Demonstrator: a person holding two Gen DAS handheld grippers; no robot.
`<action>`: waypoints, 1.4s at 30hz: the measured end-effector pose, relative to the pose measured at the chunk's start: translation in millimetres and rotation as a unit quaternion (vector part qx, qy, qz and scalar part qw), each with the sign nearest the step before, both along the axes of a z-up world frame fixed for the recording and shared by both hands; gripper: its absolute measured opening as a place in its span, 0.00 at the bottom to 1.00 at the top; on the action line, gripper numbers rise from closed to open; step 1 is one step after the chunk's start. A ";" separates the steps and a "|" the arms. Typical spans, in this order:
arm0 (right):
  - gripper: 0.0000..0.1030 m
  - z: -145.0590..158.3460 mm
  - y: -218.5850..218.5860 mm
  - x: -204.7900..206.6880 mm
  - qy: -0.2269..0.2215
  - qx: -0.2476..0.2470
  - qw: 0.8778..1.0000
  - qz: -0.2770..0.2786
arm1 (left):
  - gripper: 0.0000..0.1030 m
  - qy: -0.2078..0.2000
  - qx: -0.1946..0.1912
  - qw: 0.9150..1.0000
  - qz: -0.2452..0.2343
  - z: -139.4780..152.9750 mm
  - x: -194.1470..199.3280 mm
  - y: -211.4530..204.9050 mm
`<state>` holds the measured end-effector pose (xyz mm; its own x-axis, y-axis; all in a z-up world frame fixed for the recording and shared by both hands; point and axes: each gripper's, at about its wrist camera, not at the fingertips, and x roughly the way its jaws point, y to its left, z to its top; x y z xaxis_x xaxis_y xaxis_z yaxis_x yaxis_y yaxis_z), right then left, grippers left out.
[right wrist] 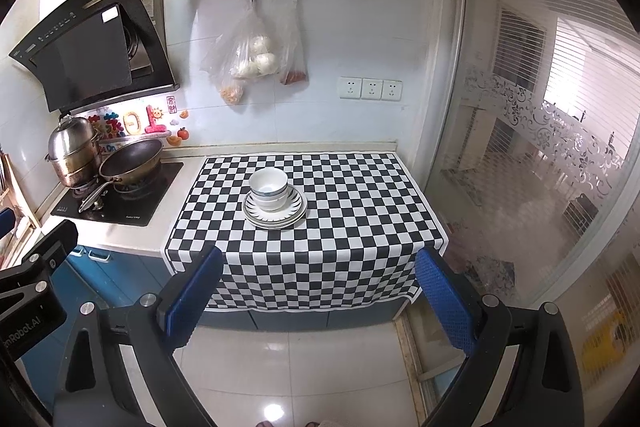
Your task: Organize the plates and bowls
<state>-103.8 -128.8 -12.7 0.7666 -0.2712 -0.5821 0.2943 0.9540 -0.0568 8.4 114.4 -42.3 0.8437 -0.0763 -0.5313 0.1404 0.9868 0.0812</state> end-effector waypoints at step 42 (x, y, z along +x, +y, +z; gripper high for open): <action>0.96 1.4 1.7 3.8 -0.010 0.002 1.000 -0.012 | 0.96 -0.009 -0.001 1.000 -0.003 3.2 0.4 1.2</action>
<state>-100.0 -127.1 -11.3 0.7716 -0.2866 -0.5678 0.3178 0.9470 -0.0463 8.8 115.7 -39.1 0.8532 -0.0824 -0.5150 0.1442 0.9862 0.0812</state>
